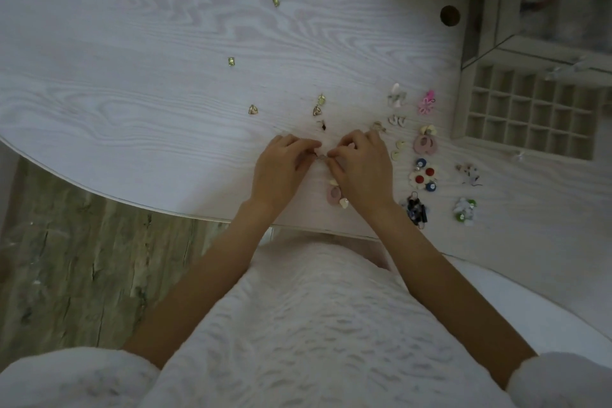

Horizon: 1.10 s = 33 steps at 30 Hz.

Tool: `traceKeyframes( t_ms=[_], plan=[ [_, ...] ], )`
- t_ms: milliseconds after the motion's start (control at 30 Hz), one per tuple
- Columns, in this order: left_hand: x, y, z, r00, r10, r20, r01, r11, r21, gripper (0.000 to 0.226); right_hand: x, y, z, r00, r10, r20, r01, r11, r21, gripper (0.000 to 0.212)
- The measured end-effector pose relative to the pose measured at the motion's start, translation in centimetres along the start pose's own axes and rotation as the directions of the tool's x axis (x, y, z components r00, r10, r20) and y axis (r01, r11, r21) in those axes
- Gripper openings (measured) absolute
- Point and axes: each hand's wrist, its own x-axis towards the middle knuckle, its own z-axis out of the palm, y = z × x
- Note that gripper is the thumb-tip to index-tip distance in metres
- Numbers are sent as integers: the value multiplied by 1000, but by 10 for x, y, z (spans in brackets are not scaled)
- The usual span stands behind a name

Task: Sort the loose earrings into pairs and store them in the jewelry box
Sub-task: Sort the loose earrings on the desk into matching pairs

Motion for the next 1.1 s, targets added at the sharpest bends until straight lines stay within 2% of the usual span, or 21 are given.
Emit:
traceKeyframes(
  t_ms=[133,233,400,567,733,933,1100],
  plan=[
    [-9,6,2,996,-76,-35,74,996,-48,33,-9,5,-8,998,56,-18,-56,998,18,22],
    [-13,6,1,993,-115,-40,114,993,-38,34,-6,2,-10,1000,22,-21,-22,1000,23,22],
    [-9,8,4,997,-68,-21,67,997,-38,20,3,-12,2,998,-13,65,15,1000,-21,17],
    [-5,14,12,997,-67,-27,65,996,-59,18,4,-10,3,997,62,34,-61,997,-40,11],
    [-4,13,11,996,-77,-44,75,996,-42,10,1,-5,1,999,30,-10,-31,998,-48,11],
    [-1,19,7,998,-62,-11,61,994,-92,14,6,-3,-5,992,100,76,-102,995,21,17],
    [12,15,-19,981,-192,-18,186,969,-160,17,22,5,-26,995,97,31,-99,992,77,18]
  ],
)
